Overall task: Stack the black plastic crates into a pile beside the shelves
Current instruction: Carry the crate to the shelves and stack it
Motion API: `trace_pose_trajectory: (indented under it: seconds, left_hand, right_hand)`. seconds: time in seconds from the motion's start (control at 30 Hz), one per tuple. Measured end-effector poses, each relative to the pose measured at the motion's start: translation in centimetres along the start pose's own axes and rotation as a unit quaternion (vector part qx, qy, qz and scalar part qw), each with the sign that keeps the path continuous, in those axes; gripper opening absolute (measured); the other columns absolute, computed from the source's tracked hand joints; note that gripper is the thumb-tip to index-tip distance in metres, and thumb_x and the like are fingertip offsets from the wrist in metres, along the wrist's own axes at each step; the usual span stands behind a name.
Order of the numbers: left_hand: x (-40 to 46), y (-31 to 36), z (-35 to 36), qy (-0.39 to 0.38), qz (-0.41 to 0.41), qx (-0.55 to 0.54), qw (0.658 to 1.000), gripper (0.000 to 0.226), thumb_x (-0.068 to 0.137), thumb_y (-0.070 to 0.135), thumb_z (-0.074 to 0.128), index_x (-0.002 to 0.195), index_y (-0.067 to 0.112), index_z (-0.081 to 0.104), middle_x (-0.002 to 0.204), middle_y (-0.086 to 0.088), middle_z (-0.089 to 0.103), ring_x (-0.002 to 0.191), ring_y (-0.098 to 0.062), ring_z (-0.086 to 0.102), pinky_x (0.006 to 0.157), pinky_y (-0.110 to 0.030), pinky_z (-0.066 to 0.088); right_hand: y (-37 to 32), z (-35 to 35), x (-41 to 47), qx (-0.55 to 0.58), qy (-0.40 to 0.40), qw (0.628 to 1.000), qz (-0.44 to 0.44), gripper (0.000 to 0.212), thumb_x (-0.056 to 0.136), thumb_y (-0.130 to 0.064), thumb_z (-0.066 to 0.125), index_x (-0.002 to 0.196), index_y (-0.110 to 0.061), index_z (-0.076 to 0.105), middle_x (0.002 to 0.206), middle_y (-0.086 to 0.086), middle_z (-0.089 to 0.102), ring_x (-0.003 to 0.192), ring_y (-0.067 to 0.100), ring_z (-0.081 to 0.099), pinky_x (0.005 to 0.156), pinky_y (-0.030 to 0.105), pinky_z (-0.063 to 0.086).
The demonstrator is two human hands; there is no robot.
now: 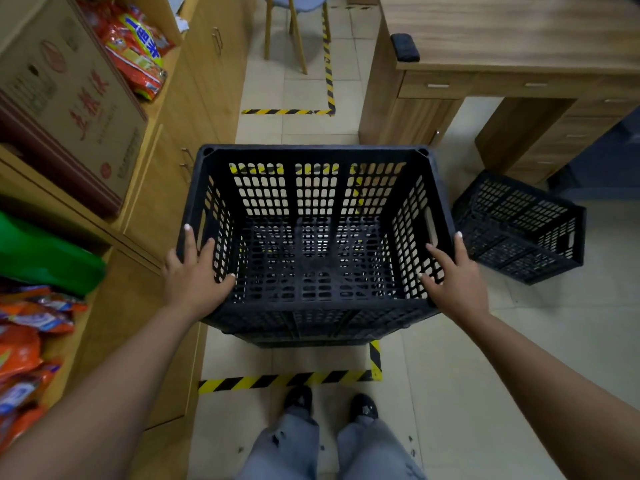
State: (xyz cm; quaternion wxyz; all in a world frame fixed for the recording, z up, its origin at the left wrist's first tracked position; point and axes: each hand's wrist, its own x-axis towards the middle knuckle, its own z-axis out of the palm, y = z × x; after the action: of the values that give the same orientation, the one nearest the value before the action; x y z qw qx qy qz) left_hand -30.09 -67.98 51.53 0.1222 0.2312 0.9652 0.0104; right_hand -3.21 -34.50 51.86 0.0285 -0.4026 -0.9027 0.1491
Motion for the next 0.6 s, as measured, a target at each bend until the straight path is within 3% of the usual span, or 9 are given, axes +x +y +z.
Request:
trace_pose_trajectory:
  seconds: [0.33,0.6]
  left_hand:
    - [0.8,0.2,0.0,0.005,-0.001,0.01,1.0,0.074,0.086,0.061,0.046,0.148,0.027,0.027,0.16,-0.004,-0.019,0.138,-0.043,0.015,0.106,-0.052,0.03]
    - [0.4,-0.2,-0.5,-0.022,0.012,-0.001,1.0,0.079,0.085,0.061,0.048,0.15,0.024,0.022,0.159,-0.005,-0.021,0.14,-0.044,0.011,0.109,-0.052,0.027]
  right_hand:
    - [-0.3,-0.1,0.8,-0.018,-0.003,1.0,0.025,0.05,0.088,-0.05,0.053,0.137,-0.038,0.046,0.161,-0.005,0.003,0.14,0.024,0.028,0.088,0.041,0.047]
    - [-0.4,-0.4,0.6,-0.038,-0.055,0.998,0.014,0.058,0.089,-0.054,0.05,0.143,-0.035,0.039,0.161,-0.002,-0.008,0.14,0.031,0.024,0.1,0.046,0.04]
